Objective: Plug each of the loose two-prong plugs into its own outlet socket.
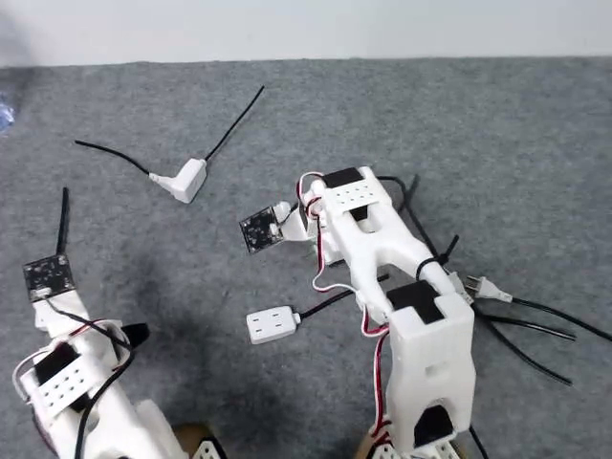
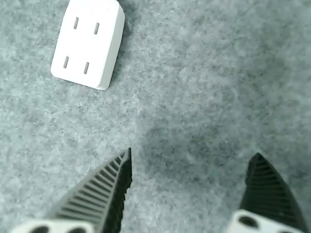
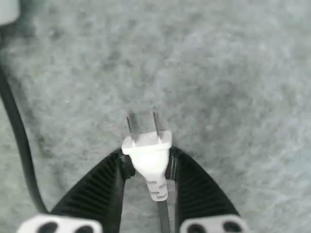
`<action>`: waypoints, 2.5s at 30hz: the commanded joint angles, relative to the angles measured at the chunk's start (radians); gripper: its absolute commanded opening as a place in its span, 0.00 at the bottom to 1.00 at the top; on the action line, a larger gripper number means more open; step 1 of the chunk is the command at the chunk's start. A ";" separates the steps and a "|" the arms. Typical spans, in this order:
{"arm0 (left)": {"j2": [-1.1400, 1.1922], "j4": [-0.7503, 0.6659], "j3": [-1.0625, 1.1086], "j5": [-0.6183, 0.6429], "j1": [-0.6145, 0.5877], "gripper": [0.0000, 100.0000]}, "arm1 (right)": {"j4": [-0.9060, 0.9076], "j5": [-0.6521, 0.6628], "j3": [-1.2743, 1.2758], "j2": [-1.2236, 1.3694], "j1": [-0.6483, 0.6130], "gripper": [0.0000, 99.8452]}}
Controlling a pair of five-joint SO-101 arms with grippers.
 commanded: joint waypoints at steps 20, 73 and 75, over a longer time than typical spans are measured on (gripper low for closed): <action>-0.018 0.005 -0.041 -0.012 0.002 0.35 | 0.056 -0.522 -0.018 -0.070 -0.070 0.17; -0.018 0.005 -0.041 -0.014 0.002 0.35 | 0.058 -0.377 -0.063 -0.051 -0.082 0.18; -0.018 0.005 -0.041 -0.014 0.002 0.35 | 0.054 -0.377 -0.063 -0.051 -0.079 0.18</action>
